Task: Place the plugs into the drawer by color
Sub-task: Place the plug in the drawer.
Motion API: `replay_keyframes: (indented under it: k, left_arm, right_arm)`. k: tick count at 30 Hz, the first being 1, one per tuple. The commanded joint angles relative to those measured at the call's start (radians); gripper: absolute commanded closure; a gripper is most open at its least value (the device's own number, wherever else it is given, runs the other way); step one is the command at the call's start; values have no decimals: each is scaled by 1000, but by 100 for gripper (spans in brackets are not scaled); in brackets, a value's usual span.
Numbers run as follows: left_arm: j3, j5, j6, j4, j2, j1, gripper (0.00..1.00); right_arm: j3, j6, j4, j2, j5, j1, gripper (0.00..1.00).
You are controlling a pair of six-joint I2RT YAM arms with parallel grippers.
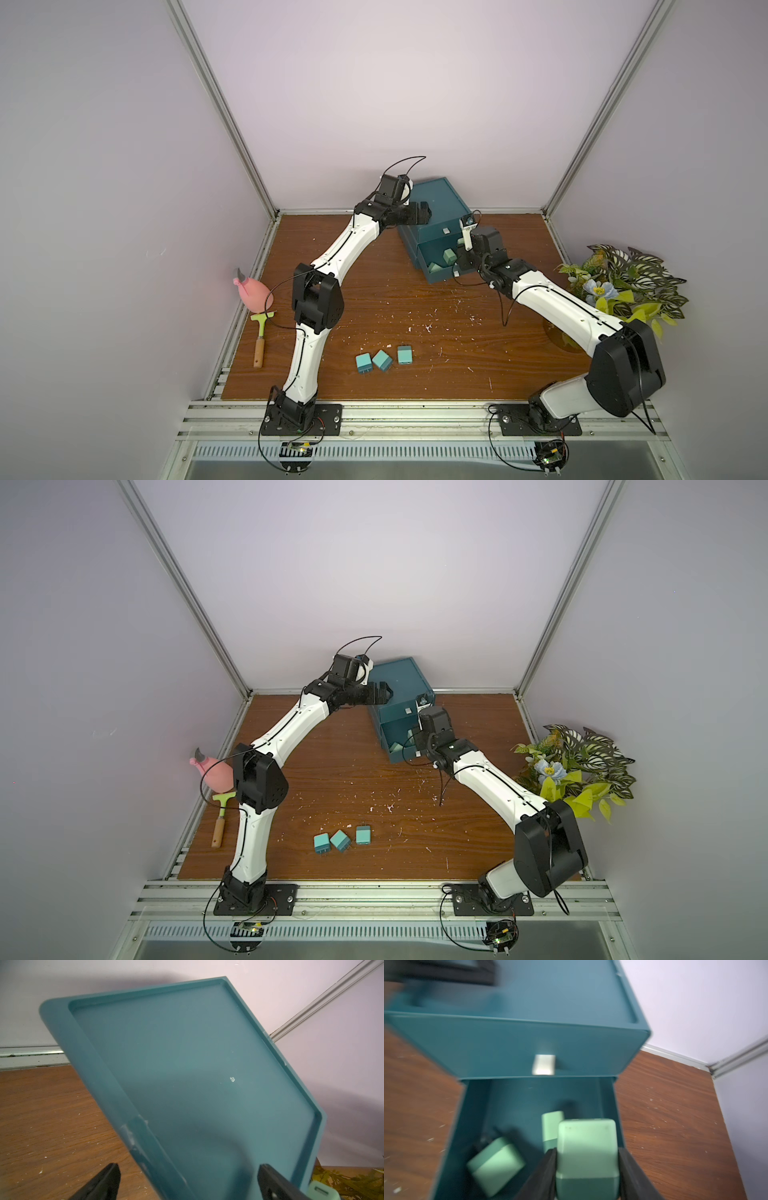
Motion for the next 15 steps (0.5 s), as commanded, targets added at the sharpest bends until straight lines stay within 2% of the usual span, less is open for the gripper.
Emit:
replay_keyframes:
  k: [1, 15]
  left_arm:
    - [-8, 30, -8, 12, 22, 9, 1]
    - [-21, 44, -11, 17, 23, 10, 7]
  right_arm:
    - [56, -23, 57, 25, -10, -21, 55]
    - [69, -30, 117, 126, -52, -49, 55]
